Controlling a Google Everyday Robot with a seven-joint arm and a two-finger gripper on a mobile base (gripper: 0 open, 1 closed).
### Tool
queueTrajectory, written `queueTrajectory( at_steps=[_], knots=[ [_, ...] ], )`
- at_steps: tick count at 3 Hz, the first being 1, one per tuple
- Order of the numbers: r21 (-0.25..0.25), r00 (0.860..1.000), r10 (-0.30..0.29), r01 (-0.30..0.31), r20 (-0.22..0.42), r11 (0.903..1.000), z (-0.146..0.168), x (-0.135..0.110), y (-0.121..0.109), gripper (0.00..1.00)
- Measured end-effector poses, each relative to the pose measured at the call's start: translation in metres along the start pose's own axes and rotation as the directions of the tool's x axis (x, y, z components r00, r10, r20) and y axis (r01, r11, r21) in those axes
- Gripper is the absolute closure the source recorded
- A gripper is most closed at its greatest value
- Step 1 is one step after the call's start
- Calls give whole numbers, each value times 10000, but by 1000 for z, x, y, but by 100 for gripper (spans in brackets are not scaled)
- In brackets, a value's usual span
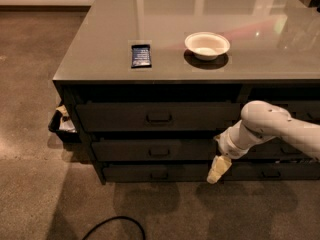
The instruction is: Open middle drawer
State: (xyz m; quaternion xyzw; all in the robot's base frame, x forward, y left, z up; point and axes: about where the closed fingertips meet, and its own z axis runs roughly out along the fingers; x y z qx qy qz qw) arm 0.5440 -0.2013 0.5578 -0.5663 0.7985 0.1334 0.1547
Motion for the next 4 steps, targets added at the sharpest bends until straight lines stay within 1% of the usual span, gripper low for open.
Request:
queueTrajectory(
  at_steps=[1,2,3,4],
  knots=[
    [-435,9993,-186,199,321,9989,40,2,1,0],
    [-194,9930,-631,653,997,9977,77,1,0,0],
    [608,9787,-861,759,1864,9953,106,-8,-11,0],
    [608,9787,-860,759,1867,9953,106,-8,-11,0]
  ],
)
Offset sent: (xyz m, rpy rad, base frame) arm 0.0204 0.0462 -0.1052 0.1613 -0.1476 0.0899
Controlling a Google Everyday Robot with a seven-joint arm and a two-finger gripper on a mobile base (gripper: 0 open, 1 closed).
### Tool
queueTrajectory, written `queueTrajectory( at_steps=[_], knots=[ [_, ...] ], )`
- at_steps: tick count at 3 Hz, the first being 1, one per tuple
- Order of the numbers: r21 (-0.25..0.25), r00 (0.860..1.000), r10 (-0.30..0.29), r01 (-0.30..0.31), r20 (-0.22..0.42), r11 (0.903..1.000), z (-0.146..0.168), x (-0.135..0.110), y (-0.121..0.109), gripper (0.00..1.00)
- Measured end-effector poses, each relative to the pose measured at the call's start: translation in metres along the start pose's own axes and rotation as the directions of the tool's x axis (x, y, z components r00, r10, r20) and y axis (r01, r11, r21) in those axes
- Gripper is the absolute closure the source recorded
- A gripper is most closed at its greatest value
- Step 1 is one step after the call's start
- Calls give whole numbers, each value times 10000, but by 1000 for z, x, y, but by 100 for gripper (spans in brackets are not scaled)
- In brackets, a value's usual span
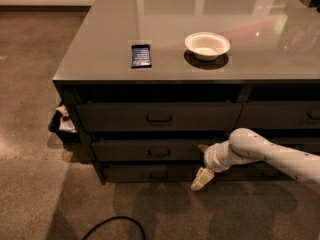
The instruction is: Open middle drawer
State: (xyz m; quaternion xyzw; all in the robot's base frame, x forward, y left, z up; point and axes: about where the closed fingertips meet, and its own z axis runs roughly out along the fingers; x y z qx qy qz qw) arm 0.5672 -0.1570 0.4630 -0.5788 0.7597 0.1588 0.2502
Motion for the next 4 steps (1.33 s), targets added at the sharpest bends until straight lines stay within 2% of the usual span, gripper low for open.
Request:
queueTrajectory(
  at_steps=[1,2,4],
  knots=[
    [47,9996,30,-32,281,10000,4,0,-2,0],
    [216,9963,-36,17,860,9998,14,-3,-18,0],
    [1020,9852,-184,10,1703,9948,21,-16,-55,0]
  ],
)
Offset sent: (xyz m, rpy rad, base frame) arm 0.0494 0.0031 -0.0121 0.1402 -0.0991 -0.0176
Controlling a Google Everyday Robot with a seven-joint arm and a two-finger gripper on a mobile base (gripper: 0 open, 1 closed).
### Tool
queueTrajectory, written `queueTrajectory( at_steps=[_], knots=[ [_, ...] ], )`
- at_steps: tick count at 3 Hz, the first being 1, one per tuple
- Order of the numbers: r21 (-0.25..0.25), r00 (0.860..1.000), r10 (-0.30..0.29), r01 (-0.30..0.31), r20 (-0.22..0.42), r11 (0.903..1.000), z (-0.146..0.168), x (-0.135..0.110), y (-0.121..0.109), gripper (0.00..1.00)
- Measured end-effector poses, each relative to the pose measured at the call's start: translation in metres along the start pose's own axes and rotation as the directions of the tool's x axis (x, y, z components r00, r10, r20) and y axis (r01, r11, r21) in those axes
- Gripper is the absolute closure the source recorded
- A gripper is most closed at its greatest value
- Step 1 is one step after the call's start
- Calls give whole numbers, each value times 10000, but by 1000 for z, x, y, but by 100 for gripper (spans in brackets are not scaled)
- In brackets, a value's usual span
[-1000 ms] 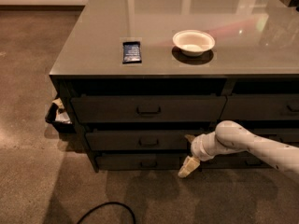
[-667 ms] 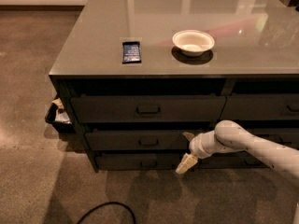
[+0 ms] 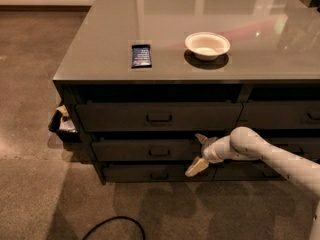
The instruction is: Open middle drawer
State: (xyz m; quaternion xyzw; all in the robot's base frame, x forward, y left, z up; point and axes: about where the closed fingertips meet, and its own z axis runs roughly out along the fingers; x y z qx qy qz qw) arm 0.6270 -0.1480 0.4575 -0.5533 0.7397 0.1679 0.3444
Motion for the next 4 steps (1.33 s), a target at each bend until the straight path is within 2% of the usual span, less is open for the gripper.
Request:
queueTrajectory(
  at_steps=[3,4],
  knots=[
    [194,9978,663,-664,84,9976,41,10,-39,0],
    [218,9962,867,-867,1,9960,44,18,-41,18]
  ],
)
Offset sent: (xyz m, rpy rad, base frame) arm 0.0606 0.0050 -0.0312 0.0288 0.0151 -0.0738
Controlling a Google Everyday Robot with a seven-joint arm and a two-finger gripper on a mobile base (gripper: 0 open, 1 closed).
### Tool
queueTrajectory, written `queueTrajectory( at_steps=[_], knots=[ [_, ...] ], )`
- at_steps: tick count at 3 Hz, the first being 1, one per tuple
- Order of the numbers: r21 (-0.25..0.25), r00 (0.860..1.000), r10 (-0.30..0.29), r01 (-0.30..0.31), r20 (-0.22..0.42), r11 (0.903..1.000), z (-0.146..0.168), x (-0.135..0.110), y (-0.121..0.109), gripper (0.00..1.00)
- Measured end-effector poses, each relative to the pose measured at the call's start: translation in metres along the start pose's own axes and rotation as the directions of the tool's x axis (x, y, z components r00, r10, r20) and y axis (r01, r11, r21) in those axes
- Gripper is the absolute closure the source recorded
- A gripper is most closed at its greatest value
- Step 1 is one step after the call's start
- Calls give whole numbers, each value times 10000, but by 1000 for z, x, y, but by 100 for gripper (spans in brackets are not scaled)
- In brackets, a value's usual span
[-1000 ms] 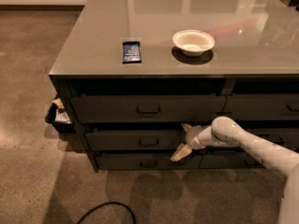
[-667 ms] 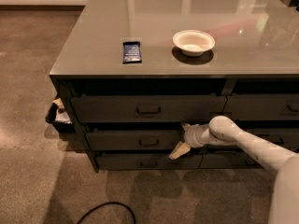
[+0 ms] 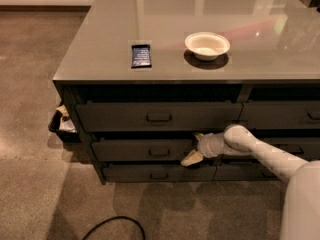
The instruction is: Open middle drawer
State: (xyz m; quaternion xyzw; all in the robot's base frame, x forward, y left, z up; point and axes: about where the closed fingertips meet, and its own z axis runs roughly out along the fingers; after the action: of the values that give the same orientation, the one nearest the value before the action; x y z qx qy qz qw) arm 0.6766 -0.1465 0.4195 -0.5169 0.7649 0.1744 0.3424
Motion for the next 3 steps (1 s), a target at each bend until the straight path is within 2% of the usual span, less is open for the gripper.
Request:
queueTrajectory(
  at_steps=[1,2,3],
  knots=[
    [38,9998,155,-155,-126,9999,-4,9,1,32],
    [41,9998,155,-155,-127,9999,-7,5,1,31],
    [107,9995,258,-256,-195,9996,-15,13,6,31]
  ],
)
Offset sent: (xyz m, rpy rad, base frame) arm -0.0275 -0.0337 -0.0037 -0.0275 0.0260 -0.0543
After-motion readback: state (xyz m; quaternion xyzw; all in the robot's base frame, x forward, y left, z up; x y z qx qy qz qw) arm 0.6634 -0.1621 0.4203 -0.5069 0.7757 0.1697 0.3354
